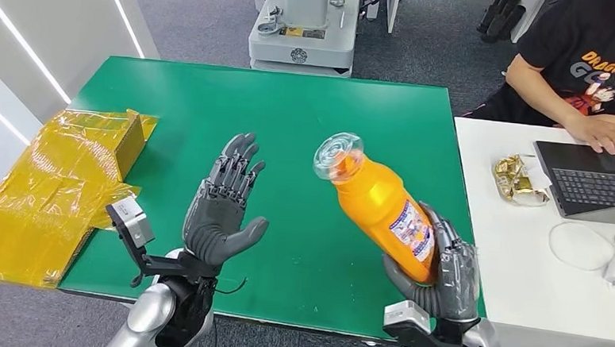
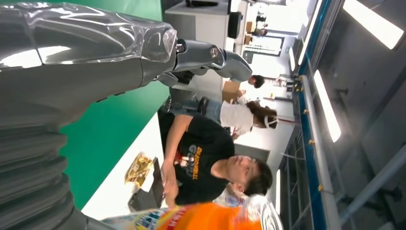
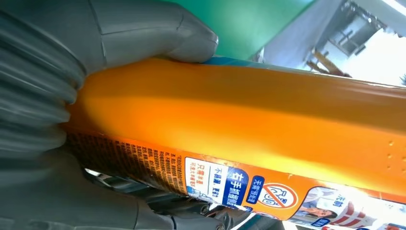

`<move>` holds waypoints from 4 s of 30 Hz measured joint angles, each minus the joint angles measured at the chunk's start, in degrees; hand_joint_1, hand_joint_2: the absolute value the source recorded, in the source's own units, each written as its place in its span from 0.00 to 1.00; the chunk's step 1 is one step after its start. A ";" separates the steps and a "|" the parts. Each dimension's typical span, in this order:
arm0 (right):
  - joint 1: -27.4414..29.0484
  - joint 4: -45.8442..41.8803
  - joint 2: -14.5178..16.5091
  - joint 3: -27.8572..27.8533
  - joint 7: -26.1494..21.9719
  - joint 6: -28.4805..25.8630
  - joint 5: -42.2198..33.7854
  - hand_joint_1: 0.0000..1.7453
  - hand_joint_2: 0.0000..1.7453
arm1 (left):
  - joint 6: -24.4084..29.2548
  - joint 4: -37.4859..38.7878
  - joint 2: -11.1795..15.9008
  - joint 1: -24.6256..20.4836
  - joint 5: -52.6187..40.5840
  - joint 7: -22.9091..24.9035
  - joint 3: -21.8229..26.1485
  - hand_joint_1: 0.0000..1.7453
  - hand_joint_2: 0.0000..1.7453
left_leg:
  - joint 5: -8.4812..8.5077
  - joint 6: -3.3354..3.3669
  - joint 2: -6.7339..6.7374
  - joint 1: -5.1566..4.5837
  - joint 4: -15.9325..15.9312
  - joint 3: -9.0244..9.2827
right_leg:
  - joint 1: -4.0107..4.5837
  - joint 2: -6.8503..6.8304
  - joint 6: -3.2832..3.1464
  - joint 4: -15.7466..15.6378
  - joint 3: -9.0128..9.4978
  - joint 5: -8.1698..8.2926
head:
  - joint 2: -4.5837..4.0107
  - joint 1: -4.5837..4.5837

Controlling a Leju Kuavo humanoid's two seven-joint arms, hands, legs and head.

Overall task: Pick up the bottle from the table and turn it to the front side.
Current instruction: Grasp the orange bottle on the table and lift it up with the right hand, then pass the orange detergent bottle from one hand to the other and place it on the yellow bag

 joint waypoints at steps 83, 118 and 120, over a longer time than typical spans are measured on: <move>-11.98 12.14 3.63 6.67 -3.33 13.38 -2.27 1.00 1.00 | -7.05 6.65 -0.95 -4.71 -3.03 2.65 0.57 0.00 1.00 | 0.02 -0.01 0.02 0.00 0.00 -0.02 | 0.00 0.02 -0.01 0.04 0.00 0.03 | 0.00 0.00; -16.25 18.24 6.15 9.47 -1.45 18.31 -2.15 1.00 1.00 | -7.89 7.57 -1.81 -4.96 -1.70 3.49 0.56 1.00 1.00 | 0.02 -0.01 0.02 0.00 0.01 -0.02 | 0.00 0.02 -0.01 0.04 -0.02 0.03 | 0.00 0.01; -16.23 18.24 6.20 9.59 -1.55 18.46 -2.23 1.00 1.00 | -8.22 7.80 -1.86 -5.22 -1.69 3.56 0.56 1.00 1.00 | 0.02 -0.01 0.02 0.00 0.01 -0.02 | 0.00 0.02 -0.01 0.04 -0.02 0.03 | 0.00 0.01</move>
